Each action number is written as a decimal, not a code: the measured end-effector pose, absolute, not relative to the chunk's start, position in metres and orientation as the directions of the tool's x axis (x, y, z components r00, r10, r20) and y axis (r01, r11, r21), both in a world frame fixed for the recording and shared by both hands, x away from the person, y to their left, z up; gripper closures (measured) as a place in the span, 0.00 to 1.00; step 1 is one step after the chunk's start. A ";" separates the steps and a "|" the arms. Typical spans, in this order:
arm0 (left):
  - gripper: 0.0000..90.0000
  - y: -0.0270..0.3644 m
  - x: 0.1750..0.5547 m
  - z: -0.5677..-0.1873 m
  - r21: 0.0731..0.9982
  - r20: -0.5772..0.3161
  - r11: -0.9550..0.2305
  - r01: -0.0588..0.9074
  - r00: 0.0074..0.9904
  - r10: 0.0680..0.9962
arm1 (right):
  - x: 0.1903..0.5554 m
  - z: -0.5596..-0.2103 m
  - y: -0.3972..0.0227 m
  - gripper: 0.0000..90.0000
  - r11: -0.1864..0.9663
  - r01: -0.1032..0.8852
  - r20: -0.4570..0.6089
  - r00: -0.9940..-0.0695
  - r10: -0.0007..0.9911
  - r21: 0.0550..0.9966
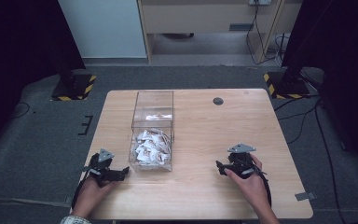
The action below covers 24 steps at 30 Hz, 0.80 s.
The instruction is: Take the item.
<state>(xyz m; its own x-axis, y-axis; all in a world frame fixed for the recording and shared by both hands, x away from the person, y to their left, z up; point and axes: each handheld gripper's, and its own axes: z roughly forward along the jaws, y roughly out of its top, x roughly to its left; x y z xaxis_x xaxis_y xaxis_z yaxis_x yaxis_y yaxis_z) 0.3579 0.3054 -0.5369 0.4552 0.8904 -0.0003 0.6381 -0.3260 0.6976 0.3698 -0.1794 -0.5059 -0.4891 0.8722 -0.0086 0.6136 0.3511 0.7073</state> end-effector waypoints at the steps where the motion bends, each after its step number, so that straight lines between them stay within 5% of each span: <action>1: 0.00 0.305 0.358 -0.537 0.698 0.000 -0.326 0.638 0.455 0.890 | 0.370 -0.505 -0.178 0.23 0.353 0.615 -0.010 -0.489 0.872 0.706; 13: 0.00 0.305 0.358 -0.537 0.698 0.000 -0.326 0.638 0.455 0.890 | 0.371 -0.499 -0.162 0.15 0.371 0.623 0.013 -0.522 0.853 0.689; 24: 0.00 0.305 0.358 -0.537 0.697 -0.001 -0.326 0.638 0.455 0.890 | 0.373 -0.486 -0.146 0.18 0.406 0.599 -0.012 -0.551 0.834 0.691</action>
